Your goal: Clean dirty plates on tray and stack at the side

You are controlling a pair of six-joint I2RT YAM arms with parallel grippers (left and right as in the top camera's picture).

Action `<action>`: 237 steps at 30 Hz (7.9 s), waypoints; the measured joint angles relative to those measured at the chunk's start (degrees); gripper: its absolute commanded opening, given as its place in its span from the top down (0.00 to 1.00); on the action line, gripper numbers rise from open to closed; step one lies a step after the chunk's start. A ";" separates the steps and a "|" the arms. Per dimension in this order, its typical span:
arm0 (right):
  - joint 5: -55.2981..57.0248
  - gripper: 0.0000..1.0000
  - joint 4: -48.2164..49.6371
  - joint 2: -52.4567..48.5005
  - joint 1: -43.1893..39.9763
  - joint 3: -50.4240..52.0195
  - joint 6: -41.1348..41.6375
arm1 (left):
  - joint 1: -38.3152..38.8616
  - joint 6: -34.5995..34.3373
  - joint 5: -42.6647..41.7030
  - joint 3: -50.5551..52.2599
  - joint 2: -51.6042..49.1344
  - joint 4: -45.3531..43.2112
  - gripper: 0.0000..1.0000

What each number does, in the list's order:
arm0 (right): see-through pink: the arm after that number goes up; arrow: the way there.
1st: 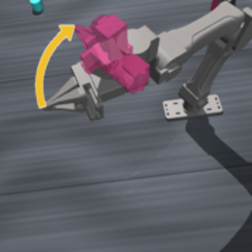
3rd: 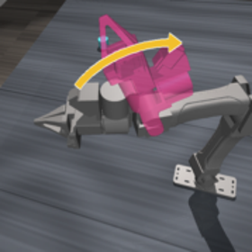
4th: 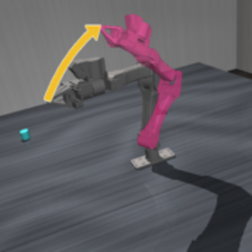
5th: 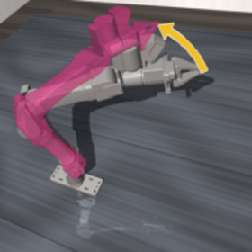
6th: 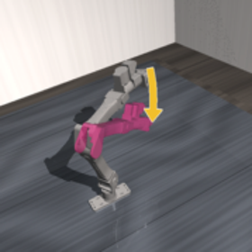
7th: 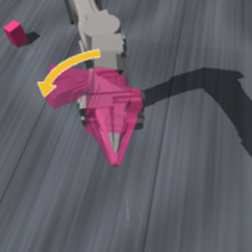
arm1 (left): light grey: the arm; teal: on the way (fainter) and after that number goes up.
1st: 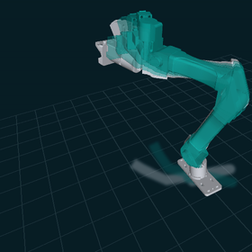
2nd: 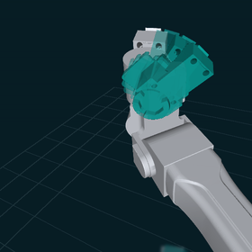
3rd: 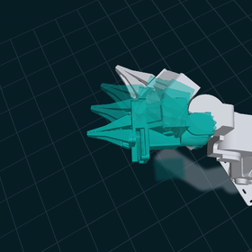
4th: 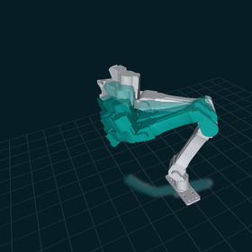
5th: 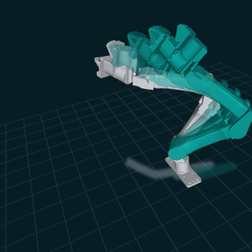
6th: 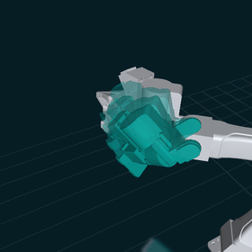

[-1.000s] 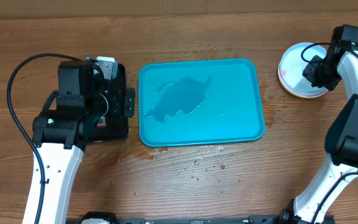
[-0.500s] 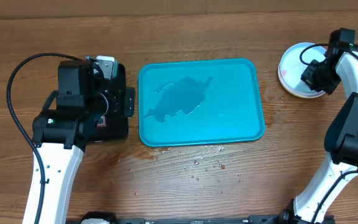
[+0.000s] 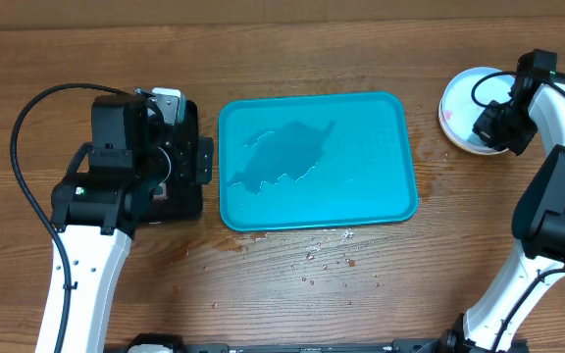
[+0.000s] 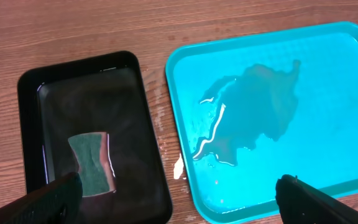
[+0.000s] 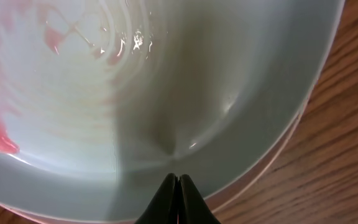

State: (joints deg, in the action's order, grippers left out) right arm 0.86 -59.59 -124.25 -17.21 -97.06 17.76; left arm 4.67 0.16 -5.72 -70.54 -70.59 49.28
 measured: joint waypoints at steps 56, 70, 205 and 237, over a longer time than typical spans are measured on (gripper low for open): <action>-1.70 0.77 -2.08 55.93 37.92 28.83 -1.16 | 0.02 -1.36 -6.08 15.50 30.12 8.90 0.00; -1.49 0.00 -1.97 57.59 37.92 30.71 -1.27 | 0.04 -8.41 -7.43 16.52 29.42 1.73 0.00; 3.89 0.00 50.99 119.67 37.92 94.66 -7.10 | -4.79 -7.32 -6.05 66.55 69.70 -37.24 0.00; 3.85 0.00 51.63 123.47 37.92 94.68 -7.10 | -4.79 -7.30 -6.05 66.55 69.70 -37.24 0.00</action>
State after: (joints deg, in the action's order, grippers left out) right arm 4.71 -7.97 -0.78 20.71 -2.37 10.66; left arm -0.12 -7.14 -11.77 -3.99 -0.89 12.03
